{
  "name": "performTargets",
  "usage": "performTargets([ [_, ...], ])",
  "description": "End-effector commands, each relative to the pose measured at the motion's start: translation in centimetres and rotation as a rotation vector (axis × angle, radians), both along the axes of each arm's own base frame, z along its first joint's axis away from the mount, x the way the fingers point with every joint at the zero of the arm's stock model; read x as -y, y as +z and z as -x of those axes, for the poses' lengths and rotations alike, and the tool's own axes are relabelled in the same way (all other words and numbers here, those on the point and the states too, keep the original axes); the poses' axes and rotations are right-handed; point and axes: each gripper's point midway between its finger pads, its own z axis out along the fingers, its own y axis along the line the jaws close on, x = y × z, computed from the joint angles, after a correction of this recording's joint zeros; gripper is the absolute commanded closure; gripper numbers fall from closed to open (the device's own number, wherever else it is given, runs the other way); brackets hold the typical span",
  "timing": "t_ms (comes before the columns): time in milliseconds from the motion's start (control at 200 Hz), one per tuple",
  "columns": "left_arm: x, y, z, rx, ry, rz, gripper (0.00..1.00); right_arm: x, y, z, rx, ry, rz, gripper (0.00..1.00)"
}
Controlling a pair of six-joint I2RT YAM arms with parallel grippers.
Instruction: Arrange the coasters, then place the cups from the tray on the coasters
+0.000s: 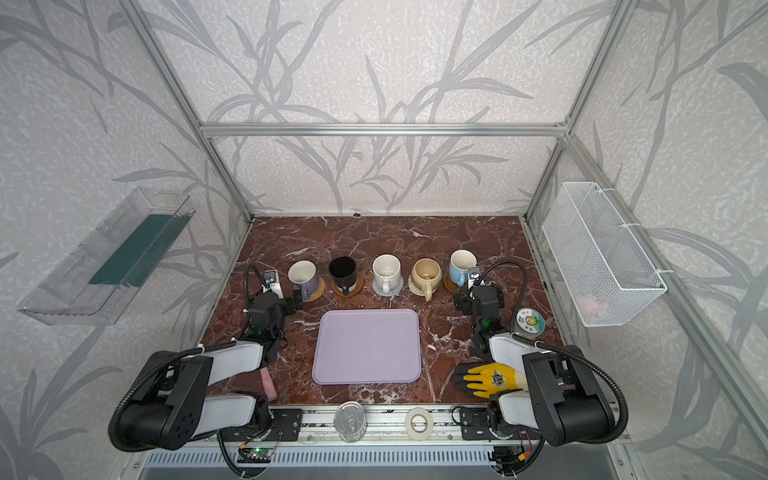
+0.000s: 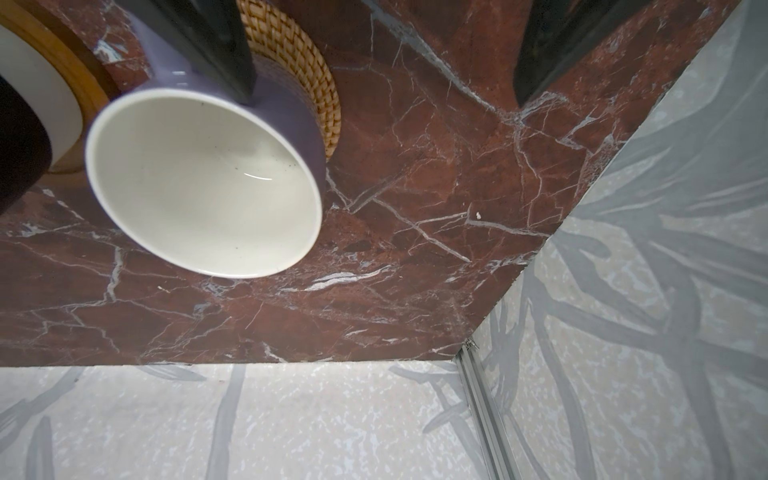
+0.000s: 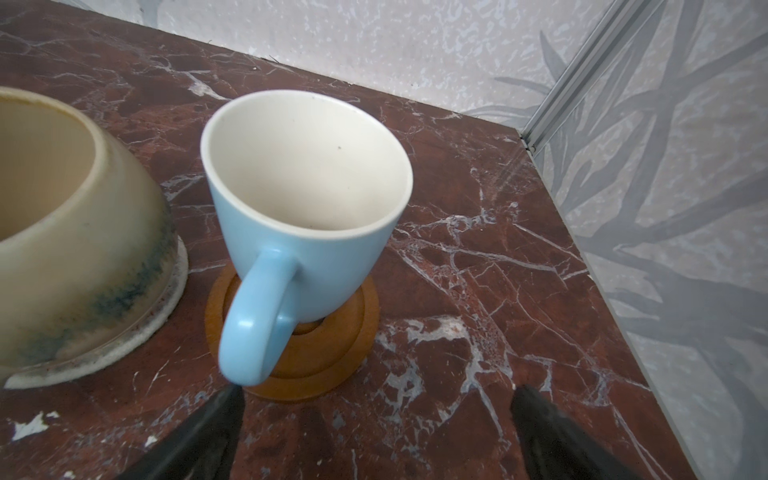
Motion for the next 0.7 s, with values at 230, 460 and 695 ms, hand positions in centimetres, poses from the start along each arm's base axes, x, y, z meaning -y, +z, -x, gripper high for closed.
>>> performTargets([
  [230, -0.7, 1.2, -3.1, 0.057, -0.073, 0.065, 0.01, -0.3, 2.3, -1.7, 0.089, 0.046, -0.101, 0.01],
  [460, -0.7, -0.2, -3.6, 0.051, -0.105, 0.097, 0.01, -0.8, 1.0, -2.6, 0.118, 0.070, -0.126, 0.01],
  [695, -0.7, -1.2, -4.4, 0.020, -0.118, 0.106, 0.01, -0.2, -0.2, -3.6, 0.097, 0.026, -0.122, 0.01],
])
